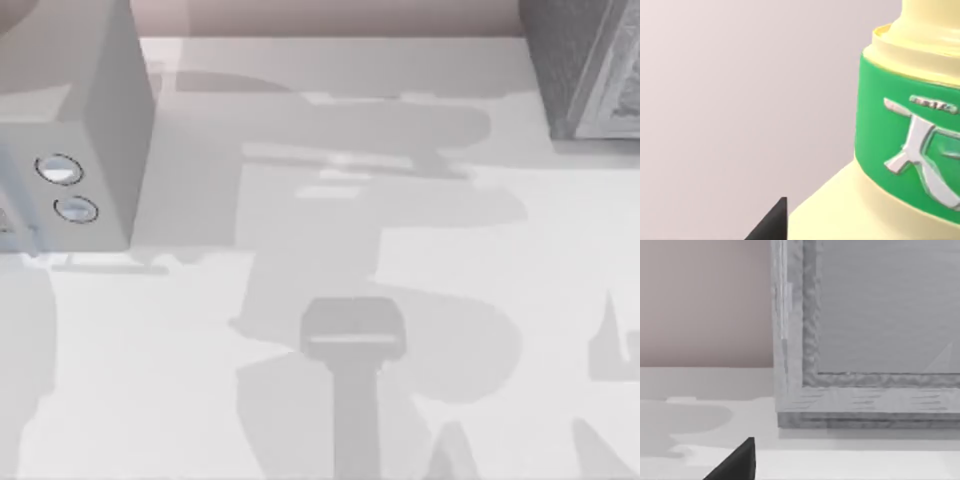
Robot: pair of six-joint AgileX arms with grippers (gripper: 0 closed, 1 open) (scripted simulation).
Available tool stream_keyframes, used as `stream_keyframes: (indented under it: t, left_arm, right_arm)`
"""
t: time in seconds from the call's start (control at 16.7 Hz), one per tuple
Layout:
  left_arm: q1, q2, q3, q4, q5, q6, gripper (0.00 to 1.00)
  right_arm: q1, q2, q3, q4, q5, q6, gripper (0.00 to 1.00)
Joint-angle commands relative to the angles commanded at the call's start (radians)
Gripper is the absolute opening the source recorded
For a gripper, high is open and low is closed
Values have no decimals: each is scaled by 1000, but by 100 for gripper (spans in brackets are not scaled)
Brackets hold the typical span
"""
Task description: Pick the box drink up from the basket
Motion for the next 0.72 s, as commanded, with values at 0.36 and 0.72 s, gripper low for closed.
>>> stream_keyframes:
  t: [0.36, 0.72]
  left_arm:
    - [-29, -30, 382, -212, -5, -13, 0]
    - [0, 42, 473, -420, -3, 12, 0]
  right_arm:
    - [0, 0, 0, 0, 0, 0, 100]
    - [0, 0, 0, 0, 0, 0, 100]
